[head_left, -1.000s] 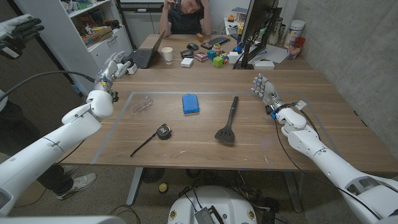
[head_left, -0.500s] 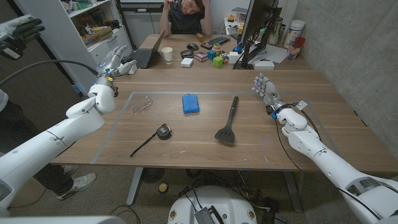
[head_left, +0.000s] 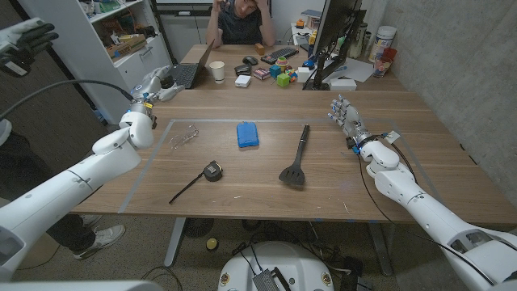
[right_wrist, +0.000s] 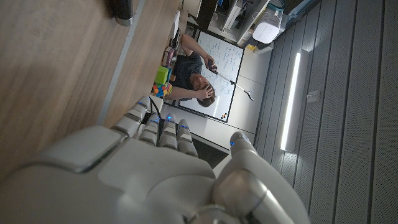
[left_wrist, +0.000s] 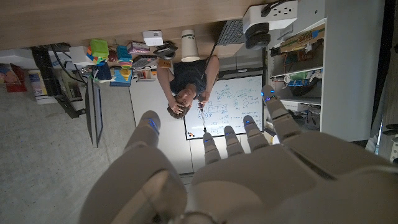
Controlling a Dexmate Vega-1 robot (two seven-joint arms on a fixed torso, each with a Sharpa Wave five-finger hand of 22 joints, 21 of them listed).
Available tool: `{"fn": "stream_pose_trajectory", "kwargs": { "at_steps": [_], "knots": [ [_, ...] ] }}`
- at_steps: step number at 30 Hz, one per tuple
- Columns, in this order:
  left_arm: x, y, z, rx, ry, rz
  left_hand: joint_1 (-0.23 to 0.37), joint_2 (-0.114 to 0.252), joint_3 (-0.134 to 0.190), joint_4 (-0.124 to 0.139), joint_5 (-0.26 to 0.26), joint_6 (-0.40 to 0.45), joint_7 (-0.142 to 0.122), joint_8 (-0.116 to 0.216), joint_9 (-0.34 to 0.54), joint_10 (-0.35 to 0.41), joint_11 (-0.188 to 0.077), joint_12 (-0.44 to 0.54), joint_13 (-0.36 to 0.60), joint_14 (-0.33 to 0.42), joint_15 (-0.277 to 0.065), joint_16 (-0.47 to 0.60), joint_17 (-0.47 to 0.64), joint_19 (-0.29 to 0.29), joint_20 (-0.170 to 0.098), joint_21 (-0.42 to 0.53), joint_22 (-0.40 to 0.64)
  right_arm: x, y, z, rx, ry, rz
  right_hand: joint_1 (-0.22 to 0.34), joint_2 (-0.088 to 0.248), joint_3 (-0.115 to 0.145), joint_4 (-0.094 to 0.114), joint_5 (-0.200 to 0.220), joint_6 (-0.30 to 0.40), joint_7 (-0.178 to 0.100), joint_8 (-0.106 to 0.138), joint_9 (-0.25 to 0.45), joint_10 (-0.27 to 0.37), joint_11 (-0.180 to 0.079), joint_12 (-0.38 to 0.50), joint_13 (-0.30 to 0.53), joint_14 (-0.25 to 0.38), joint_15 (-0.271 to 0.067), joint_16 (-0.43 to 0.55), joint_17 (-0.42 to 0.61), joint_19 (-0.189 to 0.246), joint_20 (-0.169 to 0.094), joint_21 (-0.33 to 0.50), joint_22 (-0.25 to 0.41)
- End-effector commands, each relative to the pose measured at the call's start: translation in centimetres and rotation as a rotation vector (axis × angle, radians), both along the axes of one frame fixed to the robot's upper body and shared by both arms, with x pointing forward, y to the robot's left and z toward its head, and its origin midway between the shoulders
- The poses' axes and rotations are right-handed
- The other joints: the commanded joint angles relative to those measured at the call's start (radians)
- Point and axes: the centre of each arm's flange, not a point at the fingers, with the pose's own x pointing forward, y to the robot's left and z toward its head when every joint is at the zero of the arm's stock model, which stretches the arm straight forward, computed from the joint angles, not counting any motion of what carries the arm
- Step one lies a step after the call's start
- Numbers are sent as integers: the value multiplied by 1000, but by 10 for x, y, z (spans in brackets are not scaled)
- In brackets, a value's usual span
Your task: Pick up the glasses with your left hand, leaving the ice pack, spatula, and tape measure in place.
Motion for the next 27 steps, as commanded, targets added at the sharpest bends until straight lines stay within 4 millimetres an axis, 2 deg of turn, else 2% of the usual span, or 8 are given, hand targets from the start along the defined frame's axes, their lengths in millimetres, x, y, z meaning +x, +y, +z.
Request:
{"fn": "stream_pose_trajectory", "kwargs": {
  "at_steps": [1,13,18,21,27],
  "knots": [
    [15,5,-17,-18,70,-8,21,-5,-8,2,10,5,1,4,3,3,7,0,3,5,24,2,2,19,2,1,-1,2,0,1,6,-4,12,-13,-1,-6,6,7,9,-4,9,6,0,11,5,5,2,7,9,2,1,3,7,5],
    [24,-4,-14,14,96,-21,69,-22,-27,8,18,26,1,6,4,38,13,5,2,48,24,3,1,112,-5,10,-2,1,0,1,-1,-5,9,-28,-6,-16,15,8,11,-3,9,6,0,12,5,5,3,9,11,4,1,4,7,5],
    [31,-10,-15,30,134,-38,73,-28,-34,10,19,33,2,7,4,39,10,4,2,52,25,2,1,125,-3,10,-3,1,0,2,-3,-10,11,-32,-7,-18,17,8,12,-2,9,6,0,12,5,5,3,9,11,4,1,4,7,5],
    [34,-12,-16,43,157,-43,76,-35,-42,12,21,38,1,6,3,27,0,-3,2,44,29,-4,1,132,1,6,-4,1,0,2,-3,-12,10,-34,-8,-20,18,9,12,-2,9,6,-1,10,4,5,3,9,11,4,1,4,7,5],
    [41,-17,-21,70,204,-41,79,-40,-51,15,23,42,1,5,3,24,1,-6,1,30,30,-11,1,119,3,-7,-5,1,0,2,-2,-14,8,-39,-10,-23,21,9,13,-2,9,6,0,10,5,5,2,8,11,4,1,4,8,5]
  ]
}}
